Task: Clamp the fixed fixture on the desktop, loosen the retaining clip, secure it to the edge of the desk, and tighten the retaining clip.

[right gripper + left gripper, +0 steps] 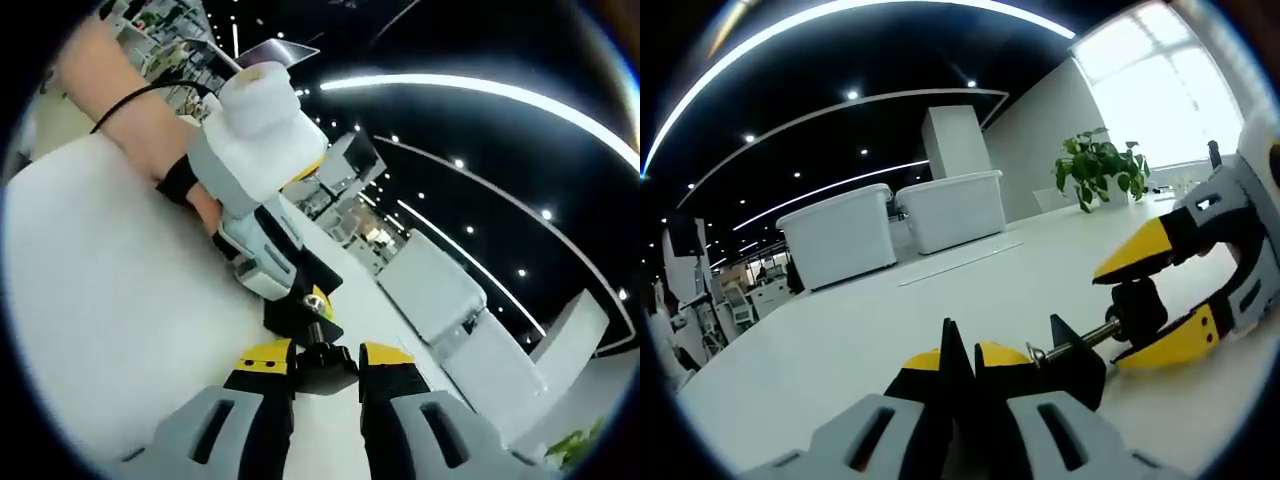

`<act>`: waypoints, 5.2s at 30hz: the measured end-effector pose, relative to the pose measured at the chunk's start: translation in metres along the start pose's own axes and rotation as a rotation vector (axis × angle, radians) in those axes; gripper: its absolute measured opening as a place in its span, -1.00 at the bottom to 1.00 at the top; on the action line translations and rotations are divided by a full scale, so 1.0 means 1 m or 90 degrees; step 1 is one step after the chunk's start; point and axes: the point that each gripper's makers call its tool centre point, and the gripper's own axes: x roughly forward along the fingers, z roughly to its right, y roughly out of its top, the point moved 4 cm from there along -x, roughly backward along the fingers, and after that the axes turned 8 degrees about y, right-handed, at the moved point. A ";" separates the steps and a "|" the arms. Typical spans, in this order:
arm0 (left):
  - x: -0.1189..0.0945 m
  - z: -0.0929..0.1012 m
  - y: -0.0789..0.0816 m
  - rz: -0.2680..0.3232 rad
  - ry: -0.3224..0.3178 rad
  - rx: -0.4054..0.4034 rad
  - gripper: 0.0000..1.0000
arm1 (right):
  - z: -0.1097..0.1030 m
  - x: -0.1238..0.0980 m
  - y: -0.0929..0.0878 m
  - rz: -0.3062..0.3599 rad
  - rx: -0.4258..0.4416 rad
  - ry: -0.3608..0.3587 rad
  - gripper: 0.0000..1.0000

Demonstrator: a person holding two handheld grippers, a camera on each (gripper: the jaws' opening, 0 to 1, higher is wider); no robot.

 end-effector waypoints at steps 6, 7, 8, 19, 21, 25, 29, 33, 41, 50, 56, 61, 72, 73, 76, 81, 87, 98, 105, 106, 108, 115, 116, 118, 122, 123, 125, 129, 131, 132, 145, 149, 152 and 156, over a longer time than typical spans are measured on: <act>0.000 0.000 0.000 0.000 0.000 0.001 -0.82 | -0.001 -0.001 -0.003 0.012 0.086 0.016 -0.45; 0.000 0.000 0.000 0.001 0.001 0.003 -0.82 | 0.000 -0.002 -0.006 0.022 0.162 0.022 -0.38; 0.001 0.000 0.000 0.002 0.001 0.003 -0.82 | 0.005 -0.002 -0.010 0.029 0.225 0.017 -0.28; 0.001 0.000 0.000 0.003 0.000 0.005 -0.82 | 0.037 -0.018 -0.028 0.192 0.758 0.034 -0.49; 0.001 0.000 0.000 0.003 0.000 0.005 -0.82 | 0.042 -0.018 -0.034 0.202 0.792 0.034 -0.51; 0.001 0.000 0.000 0.003 0.000 0.005 -0.82 | 0.035 -0.012 -0.031 0.177 0.798 0.067 -0.51; 0.001 0.000 0.000 0.003 0.000 0.005 -0.82 | 0.010 -0.006 -0.019 0.131 0.706 0.114 -0.48; 0.001 0.000 0.000 0.003 0.000 0.004 -0.82 | 0.009 -0.003 -0.019 0.129 0.707 0.106 -0.52; 0.001 -0.001 0.000 0.002 0.003 0.005 -0.82 | 0.020 0.002 -0.025 0.138 0.707 0.115 -0.54; 0.000 -0.001 -0.001 -0.001 0.007 0.000 -0.82 | 0.017 0.000 -0.017 0.121 0.549 0.082 -0.55; 0.000 -0.002 -0.001 -0.003 0.009 -0.002 -0.82 | 0.010 -0.002 -0.007 0.092 0.347 0.047 -0.54; -0.001 -0.003 -0.001 -0.003 0.011 -0.001 -0.82 | 0.001 -0.004 0.000 0.059 0.223 0.022 -0.54; -0.001 -0.003 -0.001 -0.004 0.011 -0.003 -0.82 | -0.007 -0.004 0.004 0.010 0.042 0.005 -0.53; -0.002 -0.003 -0.001 -0.004 0.011 -0.003 -0.82 | -0.008 -0.004 0.004 0.008 0.036 0.004 -0.53; -0.002 -0.003 0.000 -0.004 0.011 -0.003 -0.82 | -0.009 -0.004 0.004 0.002 0.014 0.004 -0.53; -0.002 -0.003 0.000 -0.003 0.012 -0.003 -0.82 | -0.009 -0.004 0.005 -0.003 -0.006 0.001 -0.54; -0.002 -0.004 -0.001 -0.003 0.012 -0.002 -0.82 | -0.011 -0.005 0.006 -0.008 -0.037 -0.003 -0.55; -0.002 -0.004 -0.001 -0.002 0.013 0.000 -0.82 | -0.004 -0.002 0.003 -0.001 0.023 0.003 -0.51; -0.002 -0.004 -0.001 -0.001 0.011 0.001 -0.82 | 0.021 -0.012 0.012 0.116 0.317 0.005 -0.50; -0.002 -0.004 -0.001 0.000 0.011 0.001 -0.82 | 0.022 -0.013 0.013 0.133 0.361 0.007 -0.49; -0.002 -0.003 0.000 0.000 0.012 0.002 -0.82 | 0.025 -0.013 0.009 0.159 0.464 0.026 -0.40; -0.002 -0.003 0.000 0.001 0.010 0.003 -0.82 | 0.028 -0.009 -0.012 0.144 0.588 0.030 -0.49; -0.002 -0.003 0.000 0.002 0.011 0.004 -0.81 | 0.026 -0.010 -0.011 0.146 0.597 0.034 -0.49; -0.002 -0.003 0.000 0.003 0.011 0.006 -0.81 | 0.027 -0.006 -0.016 0.135 0.612 0.036 -0.49; -0.003 -0.003 0.000 0.005 0.010 0.009 -0.81 | 0.022 -0.001 -0.016 0.121 0.602 0.047 -0.55; -0.003 -0.003 0.000 0.005 0.010 0.009 -0.81 | 0.021 -0.001 -0.016 0.118 0.602 0.053 -0.55; -0.003 -0.003 0.000 0.005 0.010 0.011 -0.81 | 0.019 -0.001 -0.015 0.116 0.601 0.057 -0.56; -0.002 -0.002 0.000 0.006 0.009 0.013 -0.81 | 0.018 0.000 -0.015 0.119 0.611 0.059 -0.57; -0.002 -0.002 0.000 0.006 0.009 0.012 -0.81 | 0.019 0.001 -0.015 0.121 0.593 0.059 -0.57; -0.002 -0.002 0.000 0.006 0.009 0.012 -0.81 | 0.019 0.000 -0.015 0.122 0.580 0.058 -0.58; -0.004 -0.004 -0.001 0.001 0.018 0.008 -0.81 | 0.000 -0.004 0.008 0.055 0.167 0.003 -0.58; -0.004 -0.005 -0.001 0.001 0.021 0.009 -0.80 | -0.008 -0.006 0.013 0.029 0.072 -0.007 -0.58; -0.004 -0.005 -0.001 0.001 0.023 0.008 -0.80 | -0.014 -0.006 0.016 0.012 0.008 -0.011 -0.58; -0.005 -0.005 -0.001 0.000 0.024 0.008 -0.79 | -0.010 -0.008 0.013 -0.006 -0.062 -0.015 -0.58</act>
